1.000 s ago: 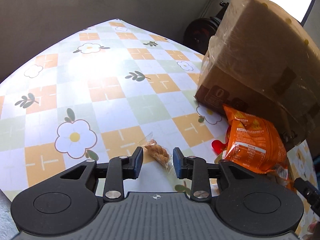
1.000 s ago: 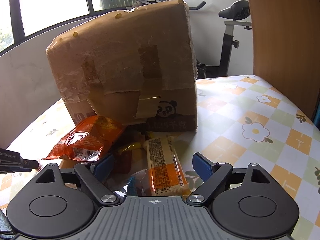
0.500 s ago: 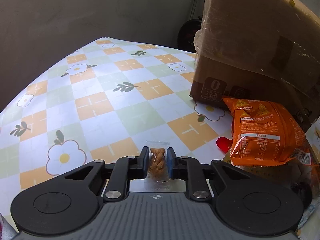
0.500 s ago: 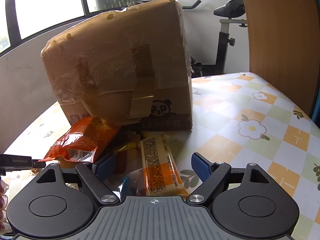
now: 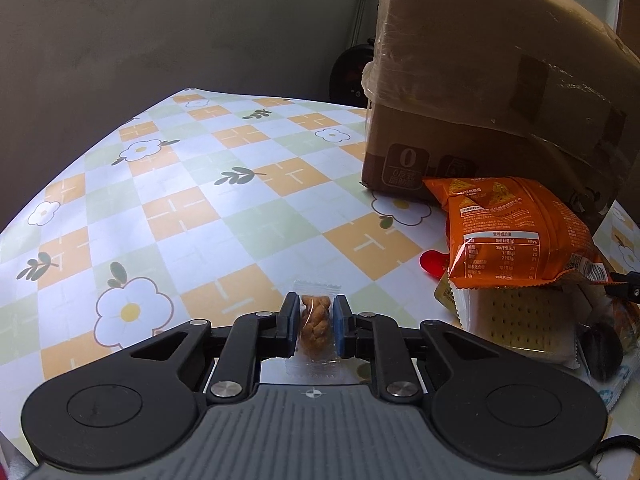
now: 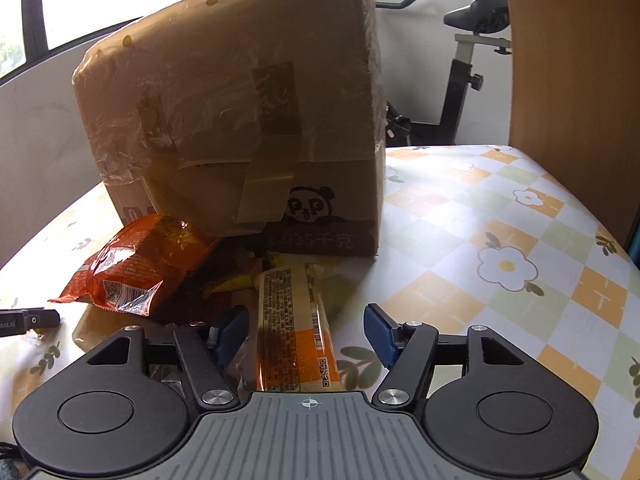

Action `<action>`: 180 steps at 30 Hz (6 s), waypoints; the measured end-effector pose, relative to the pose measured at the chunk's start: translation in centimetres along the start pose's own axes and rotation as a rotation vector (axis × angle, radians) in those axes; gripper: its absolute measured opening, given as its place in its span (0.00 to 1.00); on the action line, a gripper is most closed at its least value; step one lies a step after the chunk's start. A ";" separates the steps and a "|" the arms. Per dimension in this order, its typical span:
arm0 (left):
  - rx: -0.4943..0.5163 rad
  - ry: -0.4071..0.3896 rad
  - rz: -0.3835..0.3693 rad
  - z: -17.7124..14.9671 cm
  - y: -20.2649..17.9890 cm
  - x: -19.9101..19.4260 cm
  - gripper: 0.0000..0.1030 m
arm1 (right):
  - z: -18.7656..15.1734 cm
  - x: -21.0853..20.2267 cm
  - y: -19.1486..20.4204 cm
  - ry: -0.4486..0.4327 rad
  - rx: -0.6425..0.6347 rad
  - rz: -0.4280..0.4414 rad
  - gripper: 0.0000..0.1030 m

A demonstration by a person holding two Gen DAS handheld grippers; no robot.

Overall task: Organize snacks
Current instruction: 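Close the left tool on the small snack packet while the right tool grasps the biscuit pack, then lift both held snacks and carry them over the box, then open both tools to drop the snack packet and biscuit pack into the box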

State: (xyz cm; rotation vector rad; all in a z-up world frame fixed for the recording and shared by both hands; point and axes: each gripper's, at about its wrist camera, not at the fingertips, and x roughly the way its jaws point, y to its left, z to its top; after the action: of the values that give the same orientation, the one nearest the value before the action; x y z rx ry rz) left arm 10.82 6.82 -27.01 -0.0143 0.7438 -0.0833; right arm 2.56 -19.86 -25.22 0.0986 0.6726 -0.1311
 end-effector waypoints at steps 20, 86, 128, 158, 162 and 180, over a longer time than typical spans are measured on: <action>0.075 -0.029 -0.038 -0.8 -0.3 -0.4 0.32 | 0.3 1.4 -2.7 0.019 -0.017 -0.005 0.35; 0.038 -0.070 -0.048 -0.2 0.7 -2.2 0.18 | -0.6 1.2 -3.3 -0.007 0.044 0.029 0.33; 0.088 -0.471 -0.212 14.1 -3.7 -11.5 0.18 | 13.2 -11.2 -2.2 -0.409 0.013 0.131 0.33; 0.151 -0.351 -0.194 21.8 -8.1 -3.0 0.18 | 23.2 0.9 1.2 -0.241 -0.042 0.022 0.33; 0.171 -0.343 -0.190 22.1 -8.5 -2.4 0.19 | 23.3 1.6 1.1 -0.226 -0.039 -0.018 0.33; 0.149 -0.362 -0.168 21.4 -7.3 -6.9 0.81 | 22.9 -4.0 2.7 -0.210 -0.016 -0.082 0.81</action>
State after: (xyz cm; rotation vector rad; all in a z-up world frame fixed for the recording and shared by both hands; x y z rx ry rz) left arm 19.78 -0.26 -6.28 0.0499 0.3719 -0.2884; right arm 13.92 -19.87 -4.74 0.0407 0.4684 -0.2115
